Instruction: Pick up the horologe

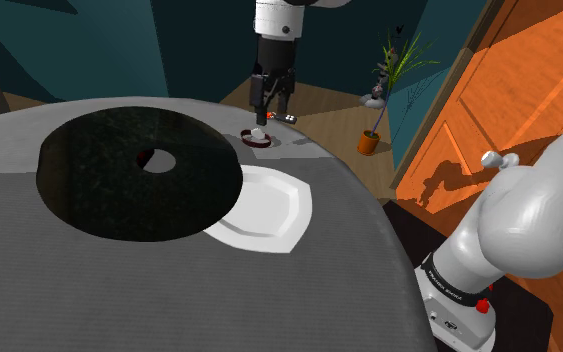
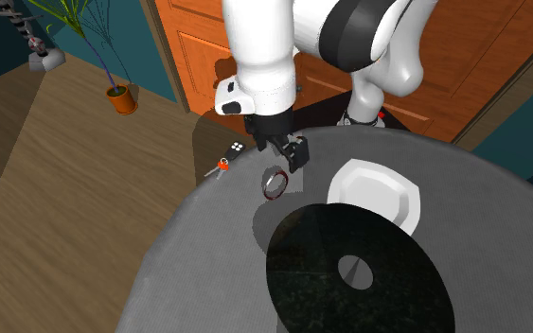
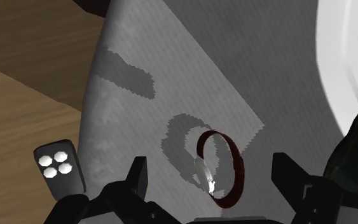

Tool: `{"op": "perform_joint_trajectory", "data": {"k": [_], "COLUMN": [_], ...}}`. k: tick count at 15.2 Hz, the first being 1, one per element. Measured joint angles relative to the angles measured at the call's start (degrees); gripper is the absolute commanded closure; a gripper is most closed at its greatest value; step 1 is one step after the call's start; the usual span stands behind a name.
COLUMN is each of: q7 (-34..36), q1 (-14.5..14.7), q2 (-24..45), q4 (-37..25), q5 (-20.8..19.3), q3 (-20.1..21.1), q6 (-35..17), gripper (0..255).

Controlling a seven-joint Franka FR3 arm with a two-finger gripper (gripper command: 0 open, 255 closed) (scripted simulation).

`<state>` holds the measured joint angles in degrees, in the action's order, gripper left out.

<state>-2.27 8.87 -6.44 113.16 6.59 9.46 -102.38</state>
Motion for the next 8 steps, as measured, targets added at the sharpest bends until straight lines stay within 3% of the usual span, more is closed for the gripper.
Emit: {"op": "perform_joint_trajectory", "data": {"k": [6,7,8], "q7": [-0.14,-0.16,-0.16], "q1": [0.23,0.23,0.23], "q2": [1.14,1.28,1.34], "q4": [3.42,3.56,3.63], "q5": [0.04,0.03,0.02], "q3": [0.3,0.32,0.32], "q6": [-4.46,-4.74,-4.88], "gripper": [0,255,255]}}
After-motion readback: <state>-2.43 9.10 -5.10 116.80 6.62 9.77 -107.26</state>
